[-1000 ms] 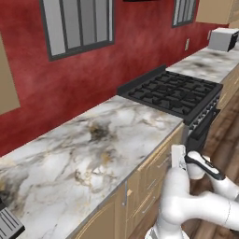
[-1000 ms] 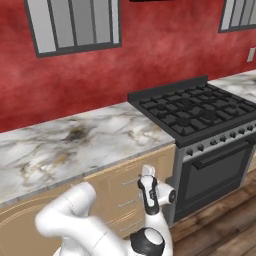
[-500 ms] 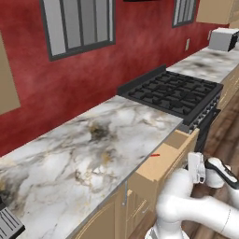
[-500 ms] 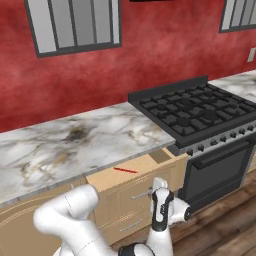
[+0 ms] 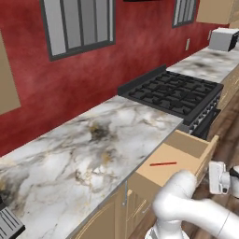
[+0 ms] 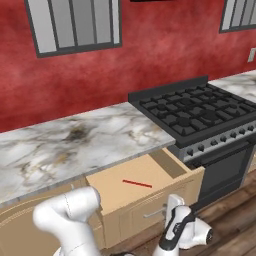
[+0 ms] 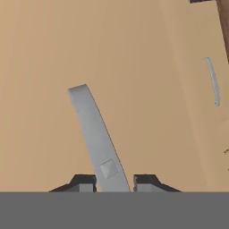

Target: Take a straw from the drawer in front and place it inside the glass cup on the dining counter.

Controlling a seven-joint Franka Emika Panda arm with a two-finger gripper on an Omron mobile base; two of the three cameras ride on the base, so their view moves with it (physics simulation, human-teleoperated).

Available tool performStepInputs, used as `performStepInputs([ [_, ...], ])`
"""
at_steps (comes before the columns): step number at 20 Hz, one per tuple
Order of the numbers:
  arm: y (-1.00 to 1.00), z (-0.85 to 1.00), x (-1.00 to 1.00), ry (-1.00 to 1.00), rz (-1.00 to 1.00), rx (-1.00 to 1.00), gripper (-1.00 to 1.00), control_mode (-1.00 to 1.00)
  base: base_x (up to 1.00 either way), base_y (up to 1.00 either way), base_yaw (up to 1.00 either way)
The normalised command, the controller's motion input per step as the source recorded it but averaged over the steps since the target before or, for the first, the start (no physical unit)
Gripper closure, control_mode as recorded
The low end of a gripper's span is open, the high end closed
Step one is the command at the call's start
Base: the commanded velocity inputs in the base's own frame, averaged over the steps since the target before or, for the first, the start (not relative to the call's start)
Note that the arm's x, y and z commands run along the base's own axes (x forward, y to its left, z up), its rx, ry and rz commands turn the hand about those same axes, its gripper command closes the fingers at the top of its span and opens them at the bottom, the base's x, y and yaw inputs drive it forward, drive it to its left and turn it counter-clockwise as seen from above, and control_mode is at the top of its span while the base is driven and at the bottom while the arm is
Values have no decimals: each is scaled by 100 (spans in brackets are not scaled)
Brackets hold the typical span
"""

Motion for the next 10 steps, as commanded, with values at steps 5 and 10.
performStepInputs([
  [5, -100, 0, -75, 10, 5, -3, 100, -100, 0, 0, 0],
  [10, -76, 0, -47, 34, 1, -20, -100, -100, 0, 0, 0],
])
